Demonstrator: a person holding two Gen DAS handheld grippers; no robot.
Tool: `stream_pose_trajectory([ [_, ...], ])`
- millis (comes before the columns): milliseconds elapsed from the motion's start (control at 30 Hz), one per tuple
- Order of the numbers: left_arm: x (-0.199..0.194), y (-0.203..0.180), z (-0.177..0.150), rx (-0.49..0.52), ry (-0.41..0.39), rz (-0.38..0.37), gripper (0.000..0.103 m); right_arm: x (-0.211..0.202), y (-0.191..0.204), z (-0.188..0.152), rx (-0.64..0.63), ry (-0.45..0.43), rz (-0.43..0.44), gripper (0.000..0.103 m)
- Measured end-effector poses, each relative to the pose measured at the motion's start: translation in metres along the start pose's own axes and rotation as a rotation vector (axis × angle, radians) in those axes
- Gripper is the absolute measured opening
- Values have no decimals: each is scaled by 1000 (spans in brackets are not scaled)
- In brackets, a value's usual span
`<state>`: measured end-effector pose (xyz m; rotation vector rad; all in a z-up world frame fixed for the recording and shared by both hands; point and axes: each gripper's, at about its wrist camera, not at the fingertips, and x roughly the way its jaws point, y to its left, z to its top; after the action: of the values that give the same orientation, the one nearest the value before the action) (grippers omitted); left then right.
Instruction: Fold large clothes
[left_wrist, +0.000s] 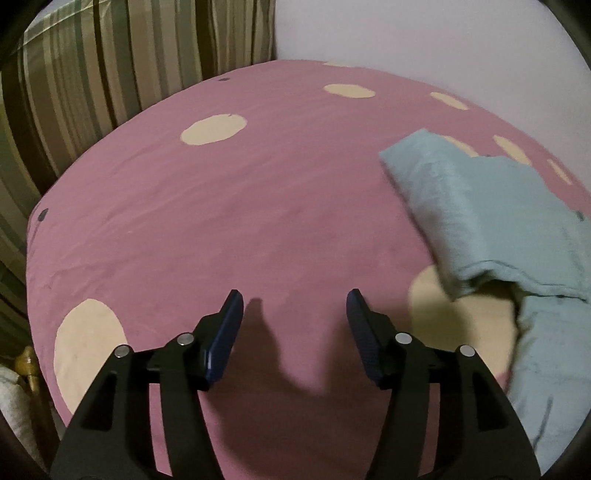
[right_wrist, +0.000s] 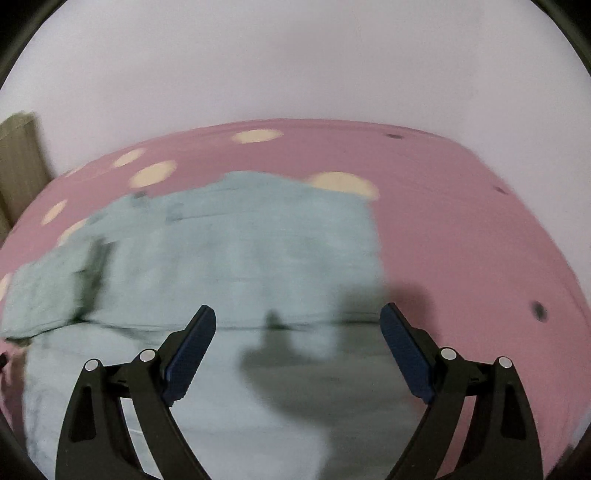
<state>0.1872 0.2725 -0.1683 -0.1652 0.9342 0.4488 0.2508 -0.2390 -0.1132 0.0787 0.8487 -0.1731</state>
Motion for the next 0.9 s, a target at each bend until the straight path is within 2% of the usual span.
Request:
stream_pose_trajectory([
  [100, 8, 2, -3, -4, 15, 8, 59, 9, 59, 6, -52, 21, 118, 80],
  [233, 10, 0, -5, 0, 3, 20, 63, 24, 120, 10, -92, 54, 224, 80],
  [367, 12, -1, -6, 2, -1, 22, 64, 42, 155, 12, -104, 97, 265, 78],
  [533, 14, 0, -7, 0, -2, 18, 64, 61, 173, 10, -105, 153, 277, 64],
  [567, 14, 1, -7, -1, -3, 18, 64, 63, 173, 8, -101, 163, 281, 57],
  [600, 14, 1, -7, -2, -3, 17, 64, 65, 174, 6, -97, 176, 287, 45],
  [633, 15, 0, -7, -2, -3, 18, 64, 69, 176, 4, -95, 194, 301, 38],
  [700, 15, 0, -7, -4, -3, 16, 65, 73, 178, 1, -89, 216, 327, 16],
  [800, 15, 1, -7, -6, -3, 14, 65, 65, 177, 0, -95, 190, 335, 3],
  [900, 15, 0, -7, -6, -3, 15, 65, 49, 163, 7, -81, 132, 325, 2],
])
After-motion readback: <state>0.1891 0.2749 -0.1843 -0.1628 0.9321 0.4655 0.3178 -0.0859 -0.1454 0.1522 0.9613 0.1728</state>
